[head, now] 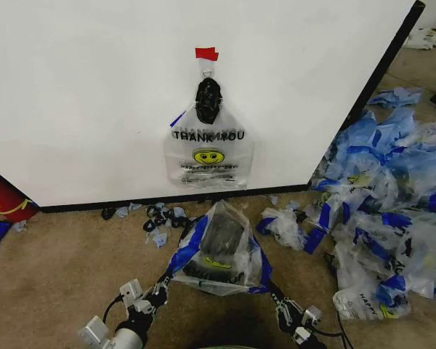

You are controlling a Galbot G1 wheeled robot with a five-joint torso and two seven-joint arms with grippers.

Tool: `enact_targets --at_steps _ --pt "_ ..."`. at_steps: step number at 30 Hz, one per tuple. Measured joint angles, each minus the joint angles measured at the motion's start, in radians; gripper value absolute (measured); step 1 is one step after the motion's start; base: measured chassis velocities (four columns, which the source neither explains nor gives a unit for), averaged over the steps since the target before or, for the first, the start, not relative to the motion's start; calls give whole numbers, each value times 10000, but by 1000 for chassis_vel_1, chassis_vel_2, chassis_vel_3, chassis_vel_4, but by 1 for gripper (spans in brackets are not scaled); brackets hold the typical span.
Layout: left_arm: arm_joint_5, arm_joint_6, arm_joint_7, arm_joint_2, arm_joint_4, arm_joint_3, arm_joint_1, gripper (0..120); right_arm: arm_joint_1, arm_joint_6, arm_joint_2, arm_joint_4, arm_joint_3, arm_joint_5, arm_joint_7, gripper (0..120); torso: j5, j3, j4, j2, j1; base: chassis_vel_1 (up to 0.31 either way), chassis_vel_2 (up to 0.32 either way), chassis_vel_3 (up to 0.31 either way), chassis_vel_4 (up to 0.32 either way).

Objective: Pick up the garbage bag from the wall and place it over the trash bin.

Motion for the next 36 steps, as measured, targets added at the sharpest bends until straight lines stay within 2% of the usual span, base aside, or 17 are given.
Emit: enact_targets --at_steps 9,14,22,24,25,26,27,30,36 --pt "117 -28 30 5 58 5 30 0 68 -4 39 -60 -60 -4 0 0 -6 0 -2 1 0 0 0 0 0" --pt "369 -121 69 -89 578 209 -36 0 340 -7 169 -446 -208 -112 10 0 -8 -1 5 3 0 0 0 0 0" --pt "490 -196 99 -203 926 345 -125 0 685 -7 397 -1262 -234 -286 12 0 -16 -2 -4 3 0 0 0 0 0" --pt "487 -238 105 -272 1195 423 -354 0 932 -6 543 -1590 -236 -297 30 0 -7 0 -5 -3 0 0 0 0 0" --pt "474 -263 99 -315 1349 464 -472 0 1052 -5 634 -1701 -236 -305 44 0 32 1 2 -5 1 0 0 0 0" --pt "452 -281 93 -360 1508 511 -579 0 1187 -5 713 -1822 -290 -299 93 0 44 2 -1 -6 1 0 0 0 0" --pt "440 -296 88 -386 1636 549 -657 0 1280 -4 760 -1920 -391 -295 116 0 23 1 0 -6 0 0 0 0 0" --pt "422 -310 81 -420 1824 614 -790 0 1415 -4 853 -2073 -461 -290 136 0 19 1 -6 -5 1 0 0 0 0" --pt "436 -399 69 -451 1917 675 -905 0 1503 -1 923 -2163 -501 -292 158 0 13 1 -1 -5 0 0 0 0 0"
